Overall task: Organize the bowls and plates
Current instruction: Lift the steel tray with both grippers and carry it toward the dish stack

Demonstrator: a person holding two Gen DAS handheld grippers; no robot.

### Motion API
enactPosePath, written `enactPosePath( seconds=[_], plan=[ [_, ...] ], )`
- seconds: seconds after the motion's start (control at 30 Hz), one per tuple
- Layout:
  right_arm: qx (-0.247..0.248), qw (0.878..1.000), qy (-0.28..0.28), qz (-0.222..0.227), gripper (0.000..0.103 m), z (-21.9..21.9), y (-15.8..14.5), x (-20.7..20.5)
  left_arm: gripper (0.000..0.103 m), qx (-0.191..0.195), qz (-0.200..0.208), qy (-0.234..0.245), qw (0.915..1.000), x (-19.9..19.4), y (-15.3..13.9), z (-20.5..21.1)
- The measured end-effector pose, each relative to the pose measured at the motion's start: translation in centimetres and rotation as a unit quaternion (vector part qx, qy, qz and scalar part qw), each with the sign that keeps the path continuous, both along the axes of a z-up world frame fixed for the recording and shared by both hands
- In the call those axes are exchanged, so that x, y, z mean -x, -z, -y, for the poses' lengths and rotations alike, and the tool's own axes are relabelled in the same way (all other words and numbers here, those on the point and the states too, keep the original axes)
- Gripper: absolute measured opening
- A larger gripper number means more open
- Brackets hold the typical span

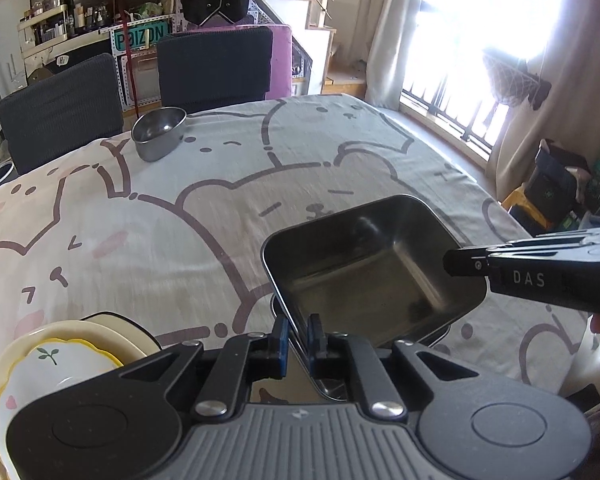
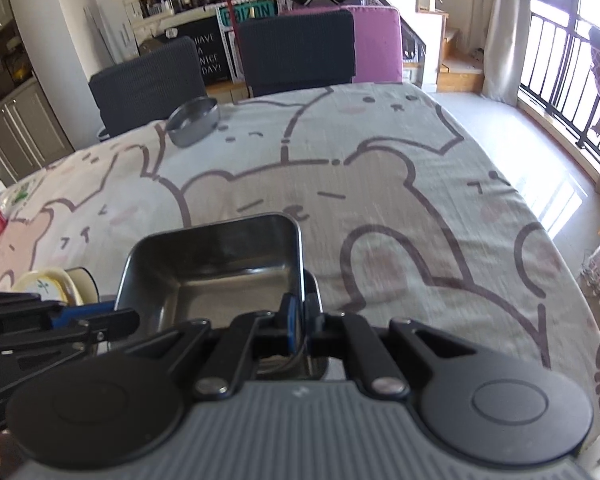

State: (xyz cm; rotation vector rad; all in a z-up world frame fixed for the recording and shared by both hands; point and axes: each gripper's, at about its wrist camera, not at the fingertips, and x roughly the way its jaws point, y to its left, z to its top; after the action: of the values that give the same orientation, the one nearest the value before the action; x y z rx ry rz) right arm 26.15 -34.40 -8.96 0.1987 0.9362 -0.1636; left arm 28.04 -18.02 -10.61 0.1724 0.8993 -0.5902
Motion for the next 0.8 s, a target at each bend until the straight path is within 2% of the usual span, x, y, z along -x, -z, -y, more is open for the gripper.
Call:
enactPosePath(
  seconds=[0.43, 0.57, 0.8],
  plan=[
    [0.009, 0.999, -0.005, -0.04, 0.007, -0.2, 0.9, -0.6, 0.012, -0.041, -0.014, 0.016, 0.9989, 0.2, 1.5, 1.2],
    [0.027, 0.998, -0.012, -0.054, 0.009, -0.6, 1.3, -0.9, 0.012, -0.045, -0.014, 0.02, 0.9987, 0.3, 1.6, 1.3],
    [0.031, 0.997, -0.008, -0.066, 0.008, -0.1, 1.8, -1.1, 0.015, -0.032, -0.011, 0.04, 0.9986, 0.6, 1.3, 1.4]
  ],
)
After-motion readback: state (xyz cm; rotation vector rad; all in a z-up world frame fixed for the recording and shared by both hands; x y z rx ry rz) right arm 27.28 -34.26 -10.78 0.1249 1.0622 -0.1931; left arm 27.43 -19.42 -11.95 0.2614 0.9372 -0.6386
